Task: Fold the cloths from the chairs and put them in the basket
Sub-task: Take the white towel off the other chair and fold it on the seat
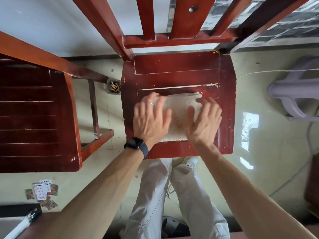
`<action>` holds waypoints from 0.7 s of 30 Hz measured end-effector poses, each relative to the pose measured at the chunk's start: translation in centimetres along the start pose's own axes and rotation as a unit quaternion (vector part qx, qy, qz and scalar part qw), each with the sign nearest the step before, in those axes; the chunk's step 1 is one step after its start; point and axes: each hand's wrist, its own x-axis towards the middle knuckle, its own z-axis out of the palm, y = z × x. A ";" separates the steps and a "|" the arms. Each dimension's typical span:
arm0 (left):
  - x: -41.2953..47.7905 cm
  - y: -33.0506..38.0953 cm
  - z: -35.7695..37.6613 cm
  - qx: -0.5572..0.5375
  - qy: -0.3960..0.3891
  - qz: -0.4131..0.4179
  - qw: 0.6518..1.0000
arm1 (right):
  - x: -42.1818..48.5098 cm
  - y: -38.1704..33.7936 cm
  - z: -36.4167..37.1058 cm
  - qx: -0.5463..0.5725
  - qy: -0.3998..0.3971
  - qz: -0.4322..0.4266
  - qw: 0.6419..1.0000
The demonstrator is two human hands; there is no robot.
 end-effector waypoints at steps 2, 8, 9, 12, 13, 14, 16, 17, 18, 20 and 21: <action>-1.4 0.3 1.0 0.012 -0.063 0.107 0.992 | -1.3 0.4 0.9 -0.042 -0.076 -0.117 0.989; -1.6 -2.0 4.0 0.024 -0.163 0.013 0.986 | 0.2 2.8 2.9 -0.102 -0.178 -0.073 0.976; -1.5 -2.0 4.3 0.025 -0.165 0.004 0.986 | 0.3 3.0 2.8 -0.103 -0.181 -0.044 0.977; -1.7 -0.5 4.2 0.007 -0.154 -0.064 0.986 | 0.3 2.2 2.2 -0.109 -0.186 0.018 0.976; -1.9 0.1 3.8 -0.004 -0.147 -0.095 0.985 | 0.1 1.7 1.8 -0.107 -0.182 0.043 0.977; -2.2 0.6 3.1 -0.020 -0.134 -0.124 0.983 | -0.1 1.3 1.3 -0.094 -0.171 0.077 0.978; -2.8 1.4 1.7 -0.087 -0.088 -0.186 0.975 | -0.3 0.8 0.2 -0.030 -0.153 0.150 0.976; -2.9 1.7 1.0 -0.146 -0.080 -0.242 0.956 | -0.4 0.6 -0.4 0.017 -0.156 0.186 0.970; -2.8 1.9 0.4 -0.209 -0.093 -0.310 0.923 | -0.2 0.6 -0.6 0.066 -0.169 0.230 0.956; -2.0 2.1 -0.3 -0.294 -0.148 -0.436 0.837 | 0.7 0.8 -0.8 0.156 -0.223 0.337 0.901; -1.5 1.9 -0.5 -0.322 -0.174 -0.479 0.797 | 1.2 1.0 -0.9 0.183 -0.255 0.369 0.875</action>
